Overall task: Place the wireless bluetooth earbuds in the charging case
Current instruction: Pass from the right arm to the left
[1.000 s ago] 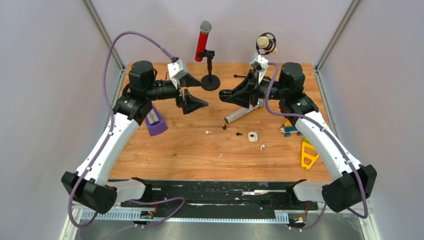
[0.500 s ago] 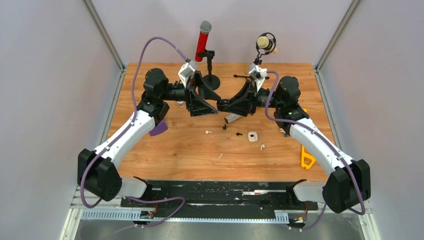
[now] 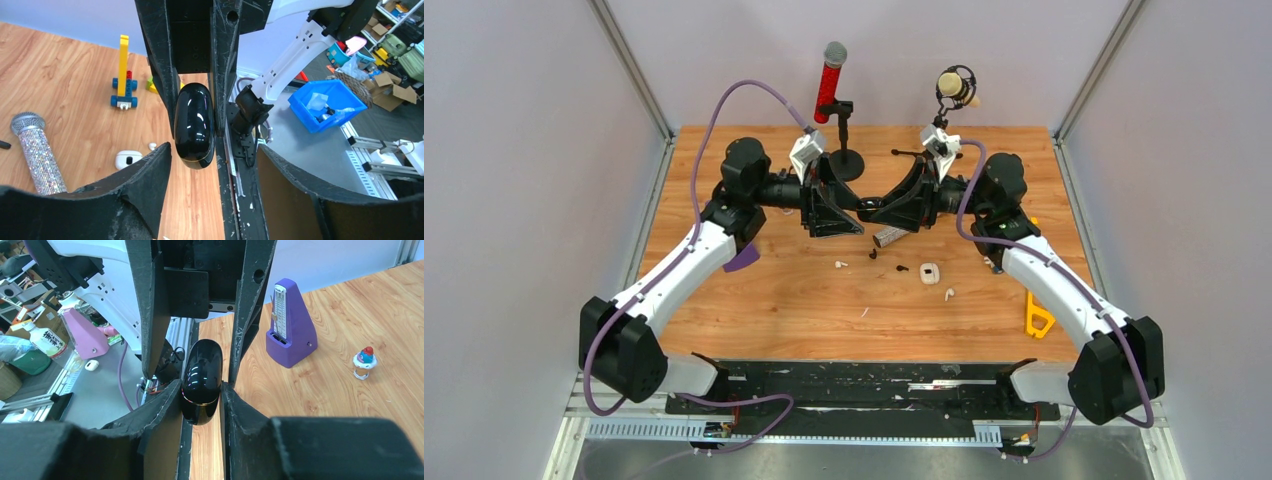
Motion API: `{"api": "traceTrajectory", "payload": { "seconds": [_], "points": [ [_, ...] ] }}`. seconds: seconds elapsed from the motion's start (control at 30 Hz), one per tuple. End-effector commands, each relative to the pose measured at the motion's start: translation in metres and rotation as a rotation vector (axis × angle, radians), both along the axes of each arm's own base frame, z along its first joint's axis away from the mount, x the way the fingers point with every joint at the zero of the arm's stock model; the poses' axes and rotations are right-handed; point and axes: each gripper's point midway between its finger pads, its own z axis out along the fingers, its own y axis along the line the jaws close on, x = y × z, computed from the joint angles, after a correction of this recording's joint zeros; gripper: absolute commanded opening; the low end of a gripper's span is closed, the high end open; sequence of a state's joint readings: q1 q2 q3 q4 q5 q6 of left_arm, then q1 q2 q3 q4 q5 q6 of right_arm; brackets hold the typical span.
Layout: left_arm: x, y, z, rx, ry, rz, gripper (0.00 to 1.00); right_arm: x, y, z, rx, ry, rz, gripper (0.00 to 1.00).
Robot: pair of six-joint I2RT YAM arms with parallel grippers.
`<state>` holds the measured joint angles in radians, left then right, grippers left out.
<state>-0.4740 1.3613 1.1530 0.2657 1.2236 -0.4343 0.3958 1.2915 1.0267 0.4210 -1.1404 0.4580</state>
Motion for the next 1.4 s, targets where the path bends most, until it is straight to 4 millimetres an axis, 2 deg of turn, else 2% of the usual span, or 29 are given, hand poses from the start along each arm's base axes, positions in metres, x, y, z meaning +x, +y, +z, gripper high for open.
{"api": "traceTrajectory", "payload": {
  "seconds": [0.0,0.2,0.33,0.37,0.5,0.53,0.6,0.67,0.77,0.87,0.97,1.17,1.27,1.37],
  "points": [
    [-0.006,-0.003,0.013,-0.019,-0.063,-0.021,0.68,0.000,0.003,0.003,0.014,-0.025,0.011,0.22],
    [-0.007,-0.007,0.013,-0.021,-0.063,-0.038,0.57,0.000,0.006,0.000,0.006,-0.026,0.017,0.22],
    [-0.005,-0.008,0.013,-0.023,-0.054,-0.041,0.46,-0.002,0.007,-0.003,0.001,-0.024,0.028,0.22],
    [-0.005,-0.009,0.013,-0.025,-0.056,-0.040,0.41,-0.002,0.008,-0.003,0.000,-0.025,0.030,0.22],
    [-0.003,-0.009,0.013,-0.026,-0.052,-0.035,0.34,-0.004,0.009,-0.008,-0.008,-0.019,0.043,0.23],
    [-0.003,-0.009,0.013,-0.026,-0.051,-0.033,0.29,-0.004,0.009,-0.009,-0.010,-0.018,0.045,0.23],
    [-0.002,-0.010,0.013,-0.026,-0.051,-0.029,0.24,-0.004,0.010,-0.011,-0.015,-0.016,0.049,0.25],
    [-0.003,-0.009,0.012,-0.025,-0.052,-0.025,0.20,-0.004,0.009,-0.010,-0.020,-0.024,0.052,0.32],
    [-0.003,-0.008,0.010,-0.013,-0.058,-0.021,0.19,-0.005,0.009,-0.007,-0.041,-0.043,0.056,0.49],
    [-0.004,-0.005,0.002,0.017,-0.071,-0.015,0.19,-0.003,0.007,0.000,-0.067,-0.088,0.052,0.58],
    [-0.006,-0.003,-0.004,0.039,-0.080,-0.011,0.20,-0.004,0.005,0.005,-0.078,-0.133,0.051,0.63],
    [-0.005,0.002,-0.029,0.122,-0.107,0.008,0.21,-0.008,-0.003,0.013,-0.155,-0.260,0.059,0.77],
    [-0.006,0.005,-0.040,0.163,-0.111,0.024,0.22,-0.010,-0.007,0.009,-0.202,-0.304,0.071,0.79],
    [-0.011,0.004,-0.053,0.211,-0.154,0.021,0.22,-0.010,-0.010,-0.004,-0.241,-0.321,0.079,0.78]
  ]
}}
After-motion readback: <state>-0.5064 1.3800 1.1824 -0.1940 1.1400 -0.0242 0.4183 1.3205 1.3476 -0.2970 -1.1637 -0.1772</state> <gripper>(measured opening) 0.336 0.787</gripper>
